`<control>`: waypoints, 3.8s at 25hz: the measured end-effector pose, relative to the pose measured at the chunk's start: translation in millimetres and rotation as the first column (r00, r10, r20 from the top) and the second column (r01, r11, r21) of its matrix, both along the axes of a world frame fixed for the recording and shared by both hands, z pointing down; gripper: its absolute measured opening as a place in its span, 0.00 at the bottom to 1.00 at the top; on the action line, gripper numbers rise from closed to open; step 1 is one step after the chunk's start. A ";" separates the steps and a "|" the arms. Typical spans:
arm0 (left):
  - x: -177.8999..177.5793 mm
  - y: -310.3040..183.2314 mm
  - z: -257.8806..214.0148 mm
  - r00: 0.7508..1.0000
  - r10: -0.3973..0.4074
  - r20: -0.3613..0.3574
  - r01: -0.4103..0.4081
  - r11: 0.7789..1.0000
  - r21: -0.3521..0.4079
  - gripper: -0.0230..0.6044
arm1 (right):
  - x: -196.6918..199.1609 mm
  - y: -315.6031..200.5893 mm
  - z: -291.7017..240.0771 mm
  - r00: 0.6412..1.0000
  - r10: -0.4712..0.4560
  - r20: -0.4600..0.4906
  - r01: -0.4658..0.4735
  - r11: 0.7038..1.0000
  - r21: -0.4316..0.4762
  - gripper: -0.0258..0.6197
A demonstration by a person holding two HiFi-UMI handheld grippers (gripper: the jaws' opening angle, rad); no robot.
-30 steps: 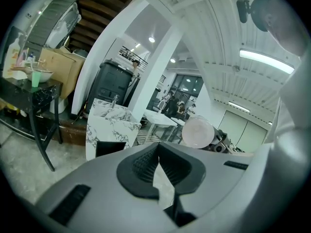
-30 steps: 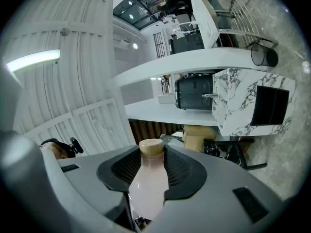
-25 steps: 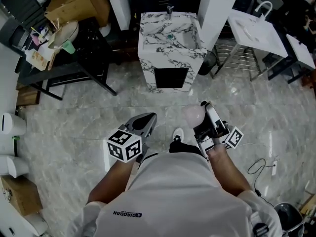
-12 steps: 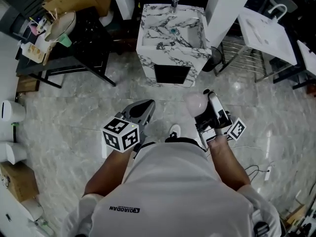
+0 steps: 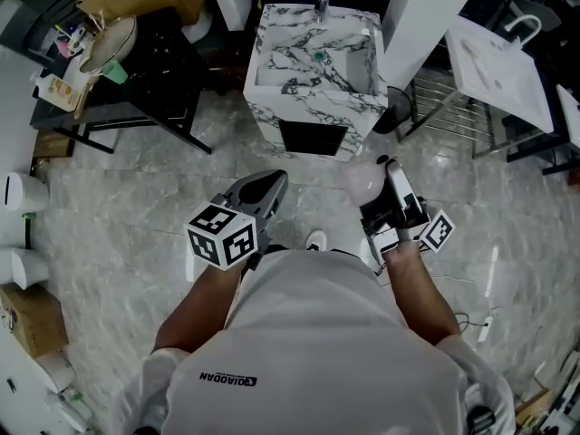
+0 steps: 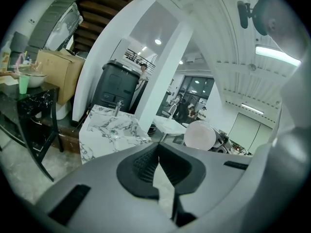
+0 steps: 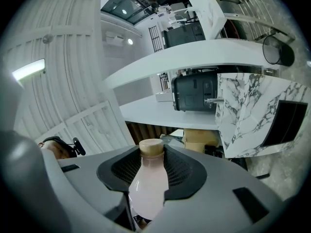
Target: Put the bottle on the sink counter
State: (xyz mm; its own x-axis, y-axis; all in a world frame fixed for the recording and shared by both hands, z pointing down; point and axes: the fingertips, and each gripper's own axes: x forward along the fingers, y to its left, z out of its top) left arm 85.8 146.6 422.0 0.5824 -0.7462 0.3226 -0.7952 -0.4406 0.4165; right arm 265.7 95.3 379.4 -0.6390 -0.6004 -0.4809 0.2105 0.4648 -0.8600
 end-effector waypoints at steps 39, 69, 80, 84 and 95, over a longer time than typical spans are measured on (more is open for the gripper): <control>-10.8 -151.9 14.0 0.999 0.036 0.011 -0.036 0.999 0.003 0.06 | -13.0 -132.0 16.3 0.999 0.029 -0.040 -0.030 0.999 -0.011 0.30; -122.9 -347.0 10.8 0.980 0.198 0.037 -0.198 0.980 -0.007 0.06 | -128.4 -306.7 20.6 0.985 0.164 -0.059 -0.167 0.985 -0.045 0.30; -153.2 -389.8 12.7 0.968 0.247 0.044 -0.247 0.969 -0.002 0.06 | -160.6 -341.4 21.8 0.976 0.201 -0.084 -0.204 0.978 -0.034 0.30; -168.4 -402.7 12.4 0.967 0.251 0.036 -0.251 0.968 0.004 0.06 | -176.6 -353.2 19.3 0.973 0.207 -0.098 -0.210 0.977 -0.023 0.30; -187.4 -419.8 21.2 0.965 0.261 0.006 -0.261 0.965 -0.002 0.06 | -204.5 -377.7 12.9 0.961 0.219 -0.170 -0.222 0.975 0.003 0.30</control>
State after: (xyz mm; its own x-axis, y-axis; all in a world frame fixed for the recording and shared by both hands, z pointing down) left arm -101.6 -273.1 443.3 0.7552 -0.5678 0.3275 -0.6549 -0.6329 0.4130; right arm 61.2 -282.4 392.3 -0.5611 -0.7419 -0.3672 -0.0441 0.4697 -0.8817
